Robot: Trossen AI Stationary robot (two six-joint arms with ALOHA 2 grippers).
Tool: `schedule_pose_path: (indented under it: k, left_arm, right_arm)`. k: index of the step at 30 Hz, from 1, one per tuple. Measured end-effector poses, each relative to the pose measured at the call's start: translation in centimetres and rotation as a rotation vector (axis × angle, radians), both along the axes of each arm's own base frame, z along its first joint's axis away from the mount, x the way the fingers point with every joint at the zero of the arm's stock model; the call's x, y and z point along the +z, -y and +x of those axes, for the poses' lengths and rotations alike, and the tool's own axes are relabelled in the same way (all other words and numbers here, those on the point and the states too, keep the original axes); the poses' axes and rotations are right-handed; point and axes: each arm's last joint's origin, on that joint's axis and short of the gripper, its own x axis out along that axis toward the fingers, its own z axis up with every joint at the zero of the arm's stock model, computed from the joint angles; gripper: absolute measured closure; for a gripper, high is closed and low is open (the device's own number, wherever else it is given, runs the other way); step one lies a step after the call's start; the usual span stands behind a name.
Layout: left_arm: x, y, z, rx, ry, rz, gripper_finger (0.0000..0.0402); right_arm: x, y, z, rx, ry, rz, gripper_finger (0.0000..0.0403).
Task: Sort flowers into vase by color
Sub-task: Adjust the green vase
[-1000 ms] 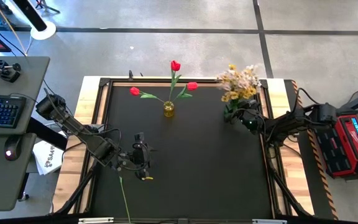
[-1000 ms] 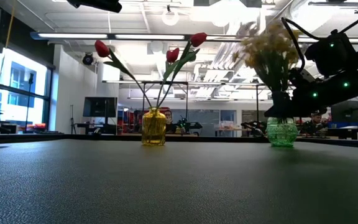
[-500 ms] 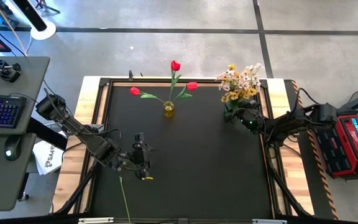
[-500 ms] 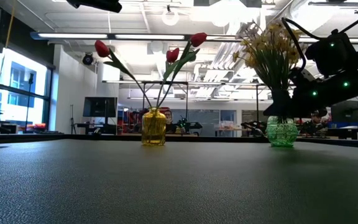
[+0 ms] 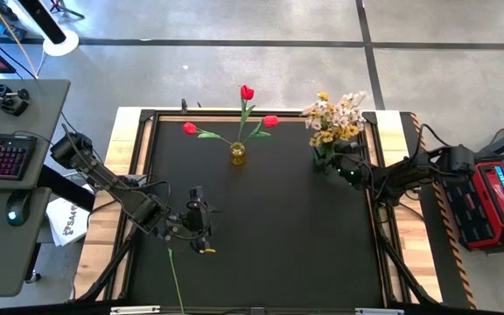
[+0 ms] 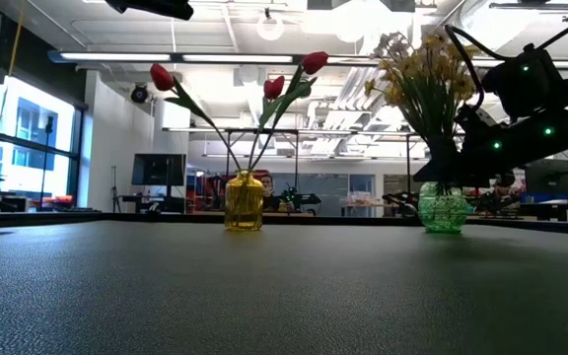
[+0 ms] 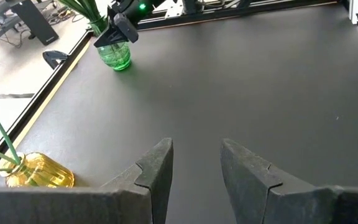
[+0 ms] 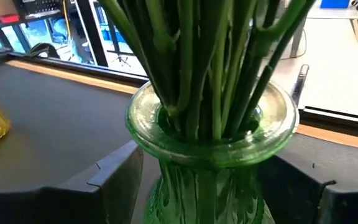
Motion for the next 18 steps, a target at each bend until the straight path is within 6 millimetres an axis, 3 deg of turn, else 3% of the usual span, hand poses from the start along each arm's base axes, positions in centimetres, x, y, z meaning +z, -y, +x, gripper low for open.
schedule_pose_path:
  k: [18]
  left_arm:
    - [0.0,0.0,0.0,0.0,-0.001,0.001,0.028]
  right_arm:
    - [1.1,0.6,3.0,-0.023,-0.243,0.054,0.0128]
